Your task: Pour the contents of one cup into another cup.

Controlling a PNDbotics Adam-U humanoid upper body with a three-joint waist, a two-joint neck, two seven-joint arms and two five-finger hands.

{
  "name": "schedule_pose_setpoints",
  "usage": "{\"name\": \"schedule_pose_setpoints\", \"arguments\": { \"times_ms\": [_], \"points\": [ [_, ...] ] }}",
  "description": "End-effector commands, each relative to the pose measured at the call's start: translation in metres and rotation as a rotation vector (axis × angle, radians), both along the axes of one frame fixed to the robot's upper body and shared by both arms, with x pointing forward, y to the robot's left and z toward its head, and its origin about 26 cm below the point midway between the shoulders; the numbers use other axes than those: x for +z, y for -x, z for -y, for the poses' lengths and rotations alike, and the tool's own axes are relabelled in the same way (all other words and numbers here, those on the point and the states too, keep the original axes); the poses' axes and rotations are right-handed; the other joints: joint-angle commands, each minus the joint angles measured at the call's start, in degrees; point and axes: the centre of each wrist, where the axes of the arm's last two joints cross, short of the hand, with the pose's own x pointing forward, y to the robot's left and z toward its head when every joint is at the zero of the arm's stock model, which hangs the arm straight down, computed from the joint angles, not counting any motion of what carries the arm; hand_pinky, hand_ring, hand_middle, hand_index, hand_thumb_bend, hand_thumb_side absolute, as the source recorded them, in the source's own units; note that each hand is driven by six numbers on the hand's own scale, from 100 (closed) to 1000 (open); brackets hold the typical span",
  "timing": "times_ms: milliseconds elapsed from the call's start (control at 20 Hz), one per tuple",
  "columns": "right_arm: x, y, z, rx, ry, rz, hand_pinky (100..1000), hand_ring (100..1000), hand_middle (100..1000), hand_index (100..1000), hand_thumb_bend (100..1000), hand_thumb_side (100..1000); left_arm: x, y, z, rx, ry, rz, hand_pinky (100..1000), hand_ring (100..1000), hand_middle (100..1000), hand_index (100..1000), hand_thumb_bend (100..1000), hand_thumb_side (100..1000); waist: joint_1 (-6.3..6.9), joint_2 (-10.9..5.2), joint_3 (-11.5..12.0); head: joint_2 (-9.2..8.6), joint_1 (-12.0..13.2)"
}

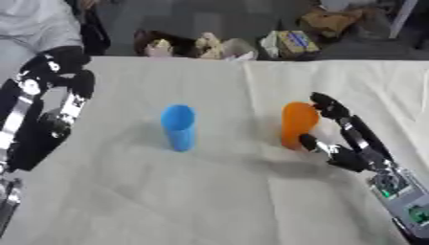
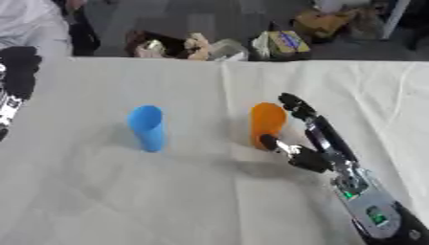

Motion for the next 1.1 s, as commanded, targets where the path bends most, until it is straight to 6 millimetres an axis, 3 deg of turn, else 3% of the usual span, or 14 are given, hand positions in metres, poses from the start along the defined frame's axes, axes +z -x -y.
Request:
{"name": "schedule_pose_setpoints", "arguments": {
  "times_ms": [50,1100],
  "points": [
    [0.012,-0.003,0.003,-0.021,-0.003,0.038,927,964,1000,1000,634,848,0.007,0.003,0.000,-0.004,0.002,0.029,818,848,880,845,299,980,0.99,-0.15,0.1,-0.73,0.0],
    [0.009,-0.015,0.003,-0.056,-0.017,-0.043,909,946,1000,1000,656,873,0.009,0.003,0.002,-0.017,0.004,0.042,819,848,872,815,282,987,0.78,0.36,0.8,-1.64,-0.6]
  ]
}}
